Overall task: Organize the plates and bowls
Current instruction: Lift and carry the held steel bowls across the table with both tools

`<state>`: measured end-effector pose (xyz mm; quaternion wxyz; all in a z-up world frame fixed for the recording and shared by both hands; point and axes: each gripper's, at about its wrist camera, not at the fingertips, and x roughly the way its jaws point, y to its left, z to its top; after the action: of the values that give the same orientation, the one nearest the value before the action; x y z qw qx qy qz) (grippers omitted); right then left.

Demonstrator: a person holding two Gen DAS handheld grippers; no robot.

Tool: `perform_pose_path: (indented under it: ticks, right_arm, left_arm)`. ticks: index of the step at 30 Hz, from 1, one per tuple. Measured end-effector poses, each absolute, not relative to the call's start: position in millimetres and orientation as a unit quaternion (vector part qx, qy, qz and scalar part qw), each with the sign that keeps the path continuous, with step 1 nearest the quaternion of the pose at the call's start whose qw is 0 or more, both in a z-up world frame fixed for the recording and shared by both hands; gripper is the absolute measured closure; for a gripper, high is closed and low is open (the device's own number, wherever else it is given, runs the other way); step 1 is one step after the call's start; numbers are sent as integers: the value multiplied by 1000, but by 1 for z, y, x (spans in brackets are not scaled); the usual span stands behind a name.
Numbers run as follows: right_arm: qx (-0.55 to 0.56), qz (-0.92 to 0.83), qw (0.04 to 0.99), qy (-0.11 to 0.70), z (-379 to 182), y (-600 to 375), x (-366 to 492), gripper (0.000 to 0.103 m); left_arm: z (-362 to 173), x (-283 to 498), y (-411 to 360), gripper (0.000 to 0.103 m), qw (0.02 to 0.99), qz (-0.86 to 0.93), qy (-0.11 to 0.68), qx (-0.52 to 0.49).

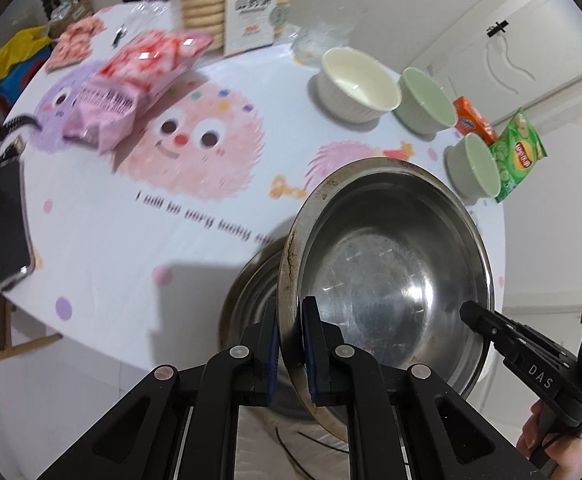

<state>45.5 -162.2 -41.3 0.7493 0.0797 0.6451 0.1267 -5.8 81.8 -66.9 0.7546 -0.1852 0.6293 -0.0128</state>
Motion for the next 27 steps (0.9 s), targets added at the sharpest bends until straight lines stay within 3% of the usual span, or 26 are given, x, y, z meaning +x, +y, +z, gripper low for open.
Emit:
perform_pose_path:
  ticks: [27]
  right_arm:
    - [41,127,715,686,-87,-136,23,88]
  left_arm:
    - [-116,-29,94,92,714,12,672,-194]
